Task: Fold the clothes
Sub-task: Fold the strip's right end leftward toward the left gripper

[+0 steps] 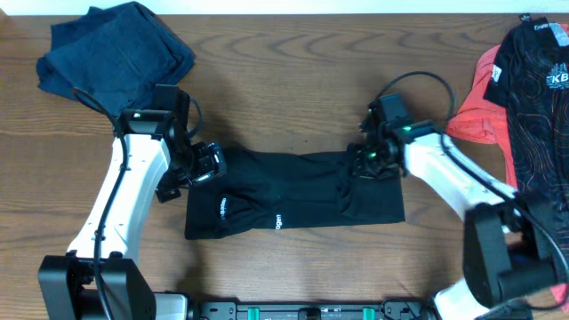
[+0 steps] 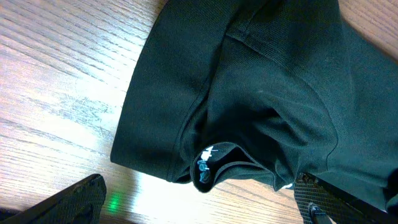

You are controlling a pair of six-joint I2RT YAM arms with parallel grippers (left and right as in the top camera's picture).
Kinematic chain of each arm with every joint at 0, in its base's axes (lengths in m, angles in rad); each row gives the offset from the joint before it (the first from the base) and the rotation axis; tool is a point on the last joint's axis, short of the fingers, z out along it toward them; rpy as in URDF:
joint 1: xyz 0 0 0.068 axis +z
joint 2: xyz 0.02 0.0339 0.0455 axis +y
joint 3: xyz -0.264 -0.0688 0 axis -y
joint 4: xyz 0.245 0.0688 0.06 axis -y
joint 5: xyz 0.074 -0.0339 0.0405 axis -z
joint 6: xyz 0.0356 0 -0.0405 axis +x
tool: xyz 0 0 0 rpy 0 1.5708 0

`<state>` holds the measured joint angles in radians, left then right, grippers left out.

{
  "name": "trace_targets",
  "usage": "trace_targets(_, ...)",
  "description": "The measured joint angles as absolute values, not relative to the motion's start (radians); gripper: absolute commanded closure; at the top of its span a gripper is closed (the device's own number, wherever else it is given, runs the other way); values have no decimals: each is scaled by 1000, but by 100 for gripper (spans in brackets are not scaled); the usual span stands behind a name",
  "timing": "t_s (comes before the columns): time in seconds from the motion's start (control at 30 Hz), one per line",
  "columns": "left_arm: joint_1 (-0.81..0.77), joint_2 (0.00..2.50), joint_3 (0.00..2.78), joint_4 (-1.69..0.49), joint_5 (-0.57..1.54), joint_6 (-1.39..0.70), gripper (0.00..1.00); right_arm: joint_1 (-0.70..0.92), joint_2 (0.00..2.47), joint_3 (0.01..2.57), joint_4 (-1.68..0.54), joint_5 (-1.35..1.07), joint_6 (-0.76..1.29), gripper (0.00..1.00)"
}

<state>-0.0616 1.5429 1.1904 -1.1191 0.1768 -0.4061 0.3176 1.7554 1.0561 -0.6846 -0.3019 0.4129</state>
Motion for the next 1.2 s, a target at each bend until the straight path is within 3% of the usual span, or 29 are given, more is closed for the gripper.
trace_targets(0.1, -62, 1543, 1190, -1119, 177, -406, 2, 347, 1811, 1055, -683, -329, 412, 87)
trace_targets(0.3, -62, 1543, 1190, -1119, 177, -406, 2, 354, 1817, 1061, -717, -342, 413, 82)
trace_targets(0.33, -62, 1543, 1190, -1119, 177, -406, 2, 353, 1806, 1063, -738, -338, 413, 78)
trace_targets(0.37, -62, 1543, 1190, -1119, 177, -404, 2, 351, 1782, 1065, -771, -326, 411, 62)
trace_targets(0.4, -62, 1543, 1190, -1119, 178, -403, 2, 349, 1762, 1067, -788, -321, 414, 52)
trace_targets(0.47, -62, 1543, 1190, -1119, 177, -399, 2, 332, 1683, 1084, -852, -295, 415, 39)
trace_targets(0.63, -62, 1543, 1190, -1119, 177, -395, 2, 241, 1472, 1147, -994, -187, 404, 27)
trace_targets(0.87, -62, 1543, 1190, -1119, 177, -394, 2, 36, 1438, 1133, -1053, -124, 322, 24)
trace_targets(1.2, -62, 1543, 1190, -1119, 177, -392, 2, -73, 1602, 980, -892, -373, 146, 24)
